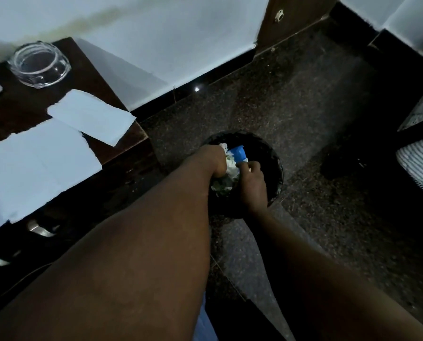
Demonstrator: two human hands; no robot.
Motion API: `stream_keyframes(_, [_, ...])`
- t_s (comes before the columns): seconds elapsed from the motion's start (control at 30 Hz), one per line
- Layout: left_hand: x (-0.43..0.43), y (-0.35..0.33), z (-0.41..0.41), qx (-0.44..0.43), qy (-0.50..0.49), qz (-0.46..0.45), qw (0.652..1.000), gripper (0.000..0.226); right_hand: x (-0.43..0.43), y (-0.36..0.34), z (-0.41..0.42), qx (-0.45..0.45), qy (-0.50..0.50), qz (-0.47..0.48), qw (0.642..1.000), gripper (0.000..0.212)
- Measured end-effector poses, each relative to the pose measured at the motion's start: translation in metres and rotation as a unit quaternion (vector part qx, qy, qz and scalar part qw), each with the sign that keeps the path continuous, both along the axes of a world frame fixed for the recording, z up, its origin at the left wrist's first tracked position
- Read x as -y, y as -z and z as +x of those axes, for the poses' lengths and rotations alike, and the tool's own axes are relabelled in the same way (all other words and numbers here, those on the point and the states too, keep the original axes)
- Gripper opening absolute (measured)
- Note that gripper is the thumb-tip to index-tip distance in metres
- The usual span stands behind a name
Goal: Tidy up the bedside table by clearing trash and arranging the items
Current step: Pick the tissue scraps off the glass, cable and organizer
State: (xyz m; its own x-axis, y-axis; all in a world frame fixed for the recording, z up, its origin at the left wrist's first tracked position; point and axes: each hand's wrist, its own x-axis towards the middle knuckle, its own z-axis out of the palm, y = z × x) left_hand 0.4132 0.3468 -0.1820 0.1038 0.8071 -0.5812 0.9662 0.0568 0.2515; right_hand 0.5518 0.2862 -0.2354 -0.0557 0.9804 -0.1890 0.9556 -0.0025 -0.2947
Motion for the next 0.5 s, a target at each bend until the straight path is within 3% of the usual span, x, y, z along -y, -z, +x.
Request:
stream_keyframes(0.1, [-0.002,0.0,0.001,-0.006,0.032,-0.005,0.999,0.053,0.0,0.006,-0.004,0.015,-0.004,0.005,1.0,0.051])
stream_keyframes(0.27, [-0.003,-0.007,-0.005,-0.021,0.041,0.009,0.999,0.041,-0.02,0.014,-0.006,0.016,-0.032,-0.178,0.983,0.035])
stream_keyframes(0.33, [-0.002,-0.012,-0.008,-0.01,0.027,0.018,0.999,0.04,-0.024,0.016,-0.006,0.007,-0.029,-0.161,0.986,0.034])
stream_keyframes(0.5, [0.004,-0.023,-0.014,0.015,0.01,0.021,1.0,0.037,-0.016,-0.012,-0.01,-0.017,-0.009,-0.075,0.997,0.059])
